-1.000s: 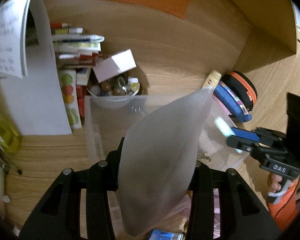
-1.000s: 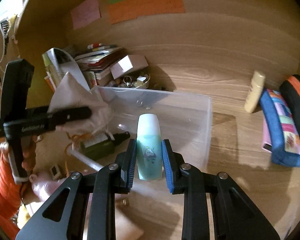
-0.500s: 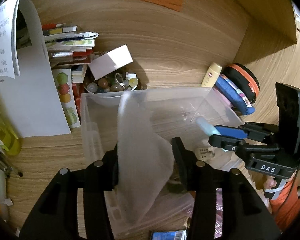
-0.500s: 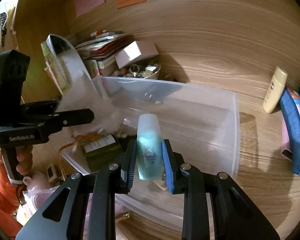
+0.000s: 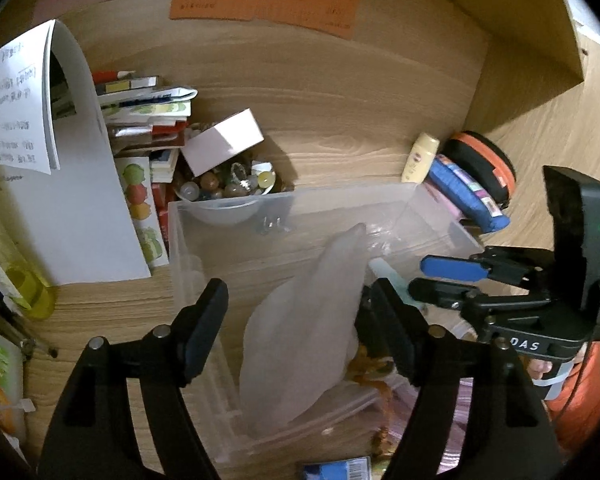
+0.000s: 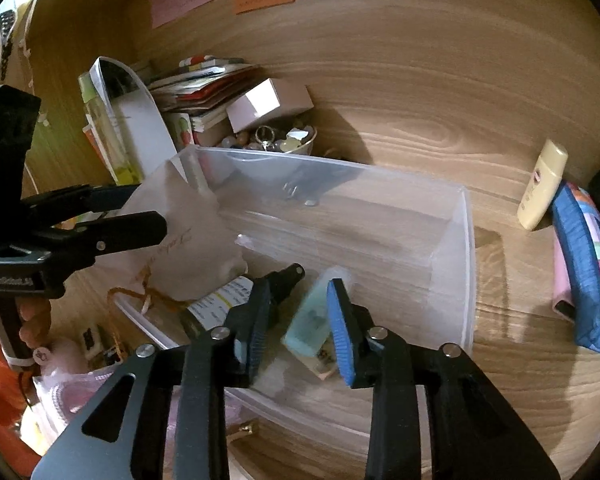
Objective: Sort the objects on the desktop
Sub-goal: 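Lower the cloth bag and mint bottle into the clear box and release both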
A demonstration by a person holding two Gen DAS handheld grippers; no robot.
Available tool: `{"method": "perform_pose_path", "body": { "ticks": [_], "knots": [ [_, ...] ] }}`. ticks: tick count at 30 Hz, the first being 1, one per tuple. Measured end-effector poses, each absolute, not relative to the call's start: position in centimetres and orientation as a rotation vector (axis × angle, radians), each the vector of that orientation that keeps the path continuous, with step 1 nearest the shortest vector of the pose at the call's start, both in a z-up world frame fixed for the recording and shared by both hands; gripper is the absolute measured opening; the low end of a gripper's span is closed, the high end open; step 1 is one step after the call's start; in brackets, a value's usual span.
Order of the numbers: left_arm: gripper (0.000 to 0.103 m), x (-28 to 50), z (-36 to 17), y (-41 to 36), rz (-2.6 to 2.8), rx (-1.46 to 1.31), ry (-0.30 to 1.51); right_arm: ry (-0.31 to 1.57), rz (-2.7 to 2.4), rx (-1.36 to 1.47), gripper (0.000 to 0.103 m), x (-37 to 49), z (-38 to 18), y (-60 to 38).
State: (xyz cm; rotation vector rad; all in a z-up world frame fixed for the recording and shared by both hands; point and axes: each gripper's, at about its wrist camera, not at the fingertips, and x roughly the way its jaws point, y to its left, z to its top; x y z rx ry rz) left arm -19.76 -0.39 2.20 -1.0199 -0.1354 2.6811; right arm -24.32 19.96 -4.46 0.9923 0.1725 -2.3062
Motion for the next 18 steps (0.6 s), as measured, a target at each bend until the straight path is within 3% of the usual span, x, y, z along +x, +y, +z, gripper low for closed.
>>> {"method": "perform_pose_path", "body": {
  "ticks": [4,8,10,14,18],
  "knots": [
    [0.074,-19.4,2.6,-0.2,2.692,-1.003,-0.118,0.191,-2.329,0.966,0.034,-23.8,-3.6,19.9],
    [0.075,-18.5,3.8,-0.3,2.700,-0.970,-0.130,0.207,-2.405,0.940,0.071,-22.7,-2.5,20.6],
    [0.077,-17.9,4.5,-0.2,2.699,-0.957,-0.112,0.223,-2.445,0.908,0.075,-21.7,-1.8,21.1],
    [0.095,-15.9,6.0,0.0,2.773,-0.862,-0.049,0.255,-2.510,0.888,0.087,-20.6,-0.9,21.7],
    [0.101,-14.2,6.9,-0.1,2.812,-0.815,0.004,0.226,-2.538,0.880,0.089,-19.4,-0.2,22.4]
  ]
}}
